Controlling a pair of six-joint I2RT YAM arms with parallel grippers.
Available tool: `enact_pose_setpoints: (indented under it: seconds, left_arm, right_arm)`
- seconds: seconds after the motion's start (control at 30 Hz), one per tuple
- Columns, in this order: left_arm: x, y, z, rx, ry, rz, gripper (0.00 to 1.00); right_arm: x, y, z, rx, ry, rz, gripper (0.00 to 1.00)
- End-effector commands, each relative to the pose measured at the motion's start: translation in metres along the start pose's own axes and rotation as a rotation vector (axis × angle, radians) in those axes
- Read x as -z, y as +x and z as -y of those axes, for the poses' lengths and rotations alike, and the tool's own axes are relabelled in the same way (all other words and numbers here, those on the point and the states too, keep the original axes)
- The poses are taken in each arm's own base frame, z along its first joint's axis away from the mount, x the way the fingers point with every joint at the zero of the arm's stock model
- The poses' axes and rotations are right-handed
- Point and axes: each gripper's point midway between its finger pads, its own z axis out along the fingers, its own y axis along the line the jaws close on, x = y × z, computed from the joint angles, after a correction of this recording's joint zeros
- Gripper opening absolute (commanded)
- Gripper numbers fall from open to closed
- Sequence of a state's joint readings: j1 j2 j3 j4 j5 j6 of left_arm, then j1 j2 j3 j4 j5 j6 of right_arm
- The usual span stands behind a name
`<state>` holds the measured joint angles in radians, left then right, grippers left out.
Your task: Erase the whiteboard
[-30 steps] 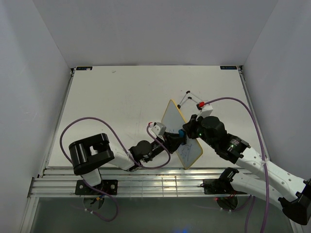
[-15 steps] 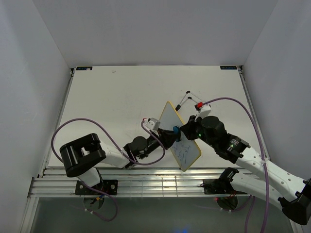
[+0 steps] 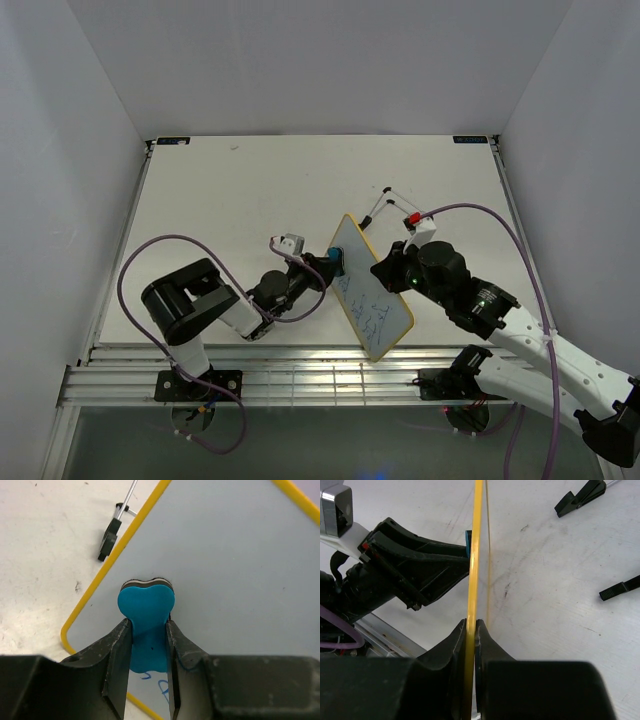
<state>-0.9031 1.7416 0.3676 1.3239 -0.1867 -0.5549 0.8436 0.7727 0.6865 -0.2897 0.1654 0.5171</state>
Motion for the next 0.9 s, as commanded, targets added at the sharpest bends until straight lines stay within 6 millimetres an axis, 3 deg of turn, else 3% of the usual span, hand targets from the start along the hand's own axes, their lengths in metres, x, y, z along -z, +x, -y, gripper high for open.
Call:
enact_pose_setpoints:
  seconds: [0.0,0.17,0.33,0.57,0.7,0.87]
  left_arm:
    - [0.012,0.021,0.004,0.034,0.049,-0.07,0.0]
    - [0.027,0.031,0.045,0.036,0.155,-0.079,0.0]
    - [0.027,0.043,0.102,-0.022,0.264,-0.075,0.0]
    - [0.025,0.031,0.162,-0.147,0.39,-0.024,0.0]
    - [0.019,0.04,0.185,-0.267,0.431,-0.043,0.0]
    - [0.022,0.041,0.197,-0.327,0.442,-0.041,0.0]
  right_arm:
    - [0.015,-0.038,-0.061,-0.071,-0.254,0.109,0.08]
    - [0.005,-0.042,-0.047,-0.059,-0.184,0.133,0.08]
    - [0.0,-0.048,-0.06,-0.082,-0.224,0.122,0.08]
    - [-0.002,-0.039,-0.058,-0.135,-0.229,0.092,0.08]
    - [-0.003,-0.03,-0.058,-0.182,-0.238,0.065,0.08]
    - [-0.001,-0.031,-0.056,-0.213,-0.239,0.073,0.08]
